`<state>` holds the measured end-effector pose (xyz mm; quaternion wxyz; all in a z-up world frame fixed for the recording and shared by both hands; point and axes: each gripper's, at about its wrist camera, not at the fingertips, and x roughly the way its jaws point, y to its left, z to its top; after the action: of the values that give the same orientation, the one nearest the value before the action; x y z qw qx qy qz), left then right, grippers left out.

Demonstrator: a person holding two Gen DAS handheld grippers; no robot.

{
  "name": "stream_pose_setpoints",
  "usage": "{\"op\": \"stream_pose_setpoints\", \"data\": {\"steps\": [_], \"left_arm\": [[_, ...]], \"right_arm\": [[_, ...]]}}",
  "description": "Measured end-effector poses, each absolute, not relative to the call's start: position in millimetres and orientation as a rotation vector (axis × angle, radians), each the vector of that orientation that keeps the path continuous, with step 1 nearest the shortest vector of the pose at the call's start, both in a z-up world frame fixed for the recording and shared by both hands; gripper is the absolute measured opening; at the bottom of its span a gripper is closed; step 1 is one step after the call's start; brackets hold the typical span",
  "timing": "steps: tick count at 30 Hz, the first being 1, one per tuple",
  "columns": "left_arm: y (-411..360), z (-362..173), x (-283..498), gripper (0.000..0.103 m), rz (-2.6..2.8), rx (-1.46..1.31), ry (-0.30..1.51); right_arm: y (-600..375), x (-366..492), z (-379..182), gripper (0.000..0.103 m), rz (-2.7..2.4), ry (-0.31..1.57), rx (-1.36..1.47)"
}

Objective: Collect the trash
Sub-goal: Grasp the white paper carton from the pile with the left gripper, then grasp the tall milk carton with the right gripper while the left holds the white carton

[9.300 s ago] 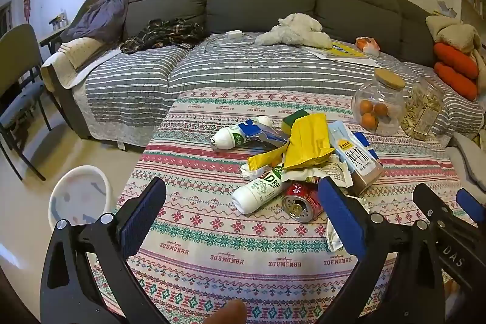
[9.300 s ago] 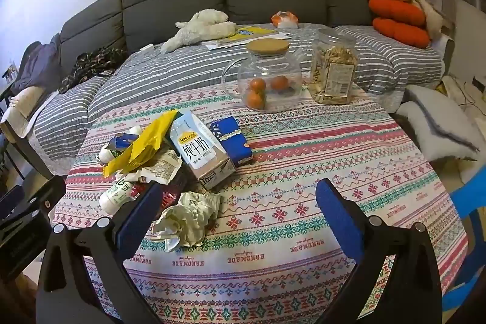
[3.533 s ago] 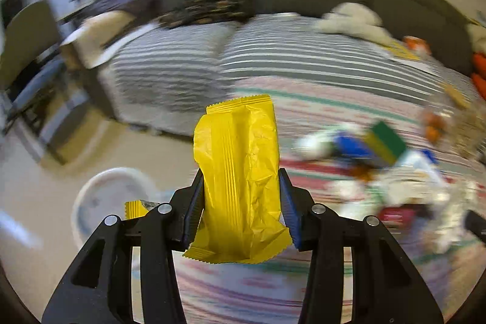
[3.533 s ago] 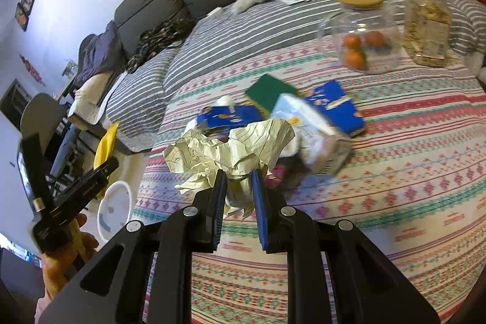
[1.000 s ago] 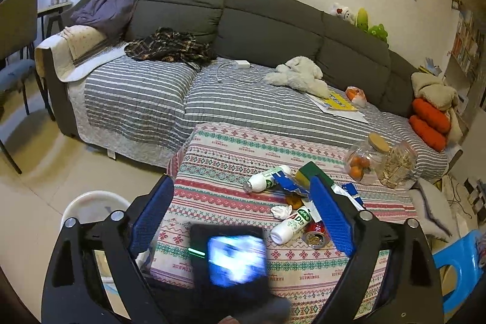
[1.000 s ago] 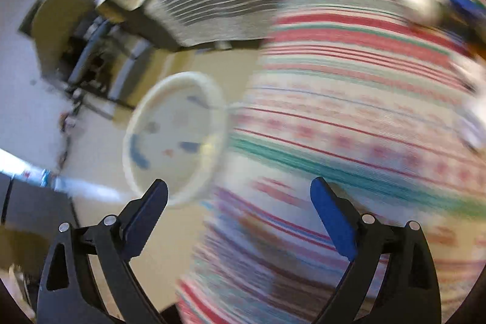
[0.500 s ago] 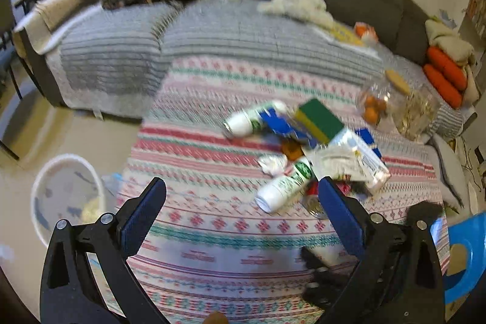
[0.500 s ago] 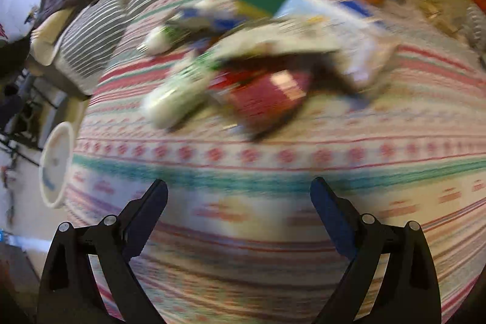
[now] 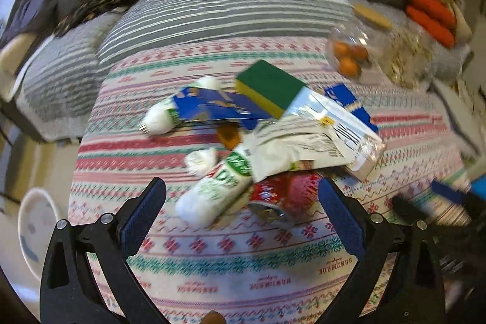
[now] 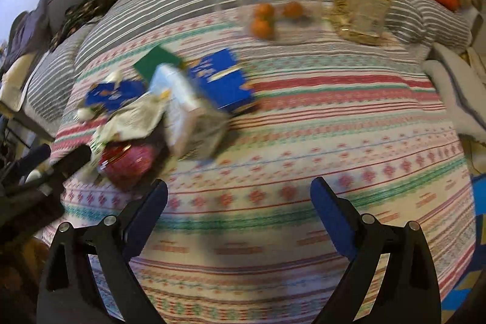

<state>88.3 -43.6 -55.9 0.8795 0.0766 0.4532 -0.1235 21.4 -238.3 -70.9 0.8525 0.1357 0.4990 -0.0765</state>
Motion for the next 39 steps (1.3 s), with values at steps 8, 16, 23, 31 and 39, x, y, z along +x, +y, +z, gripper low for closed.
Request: {"op": "stream_pose_setpoints", "data": {"steps": [8,16,23,31,39], "left_arm": [[-97.1,-84.3,92.2,0.096,-0.273,0.401,0.879],[-122.8,-94.9,111.2,0.070,-0.316,0.460,0.859],[-92.9,-73.9,108.6,0.029,-0.326,0.227,0.858],[-47.8,-59.6,96.1,0.013,-0.337,-0.006,0.941],[-27.7,-43.4,76.7,0.012,-0.286,-0.028,0.893]], "right_arm": [[-278.1,21.7,-69.9,0.092,-0.184,1.066,0.352],[-281.9,27.1,-66.2,0.092,-0.172,1.048,0.343],[-269.8,39.5,-73.8,0.092,-0.150,1.051,0.261],[-247.9,66.1,-91.7,0.092,-0.066,1.057,0.281],[-234.0,94.5,-94.4,0.092,-0.013,1.000,0.322]]}}
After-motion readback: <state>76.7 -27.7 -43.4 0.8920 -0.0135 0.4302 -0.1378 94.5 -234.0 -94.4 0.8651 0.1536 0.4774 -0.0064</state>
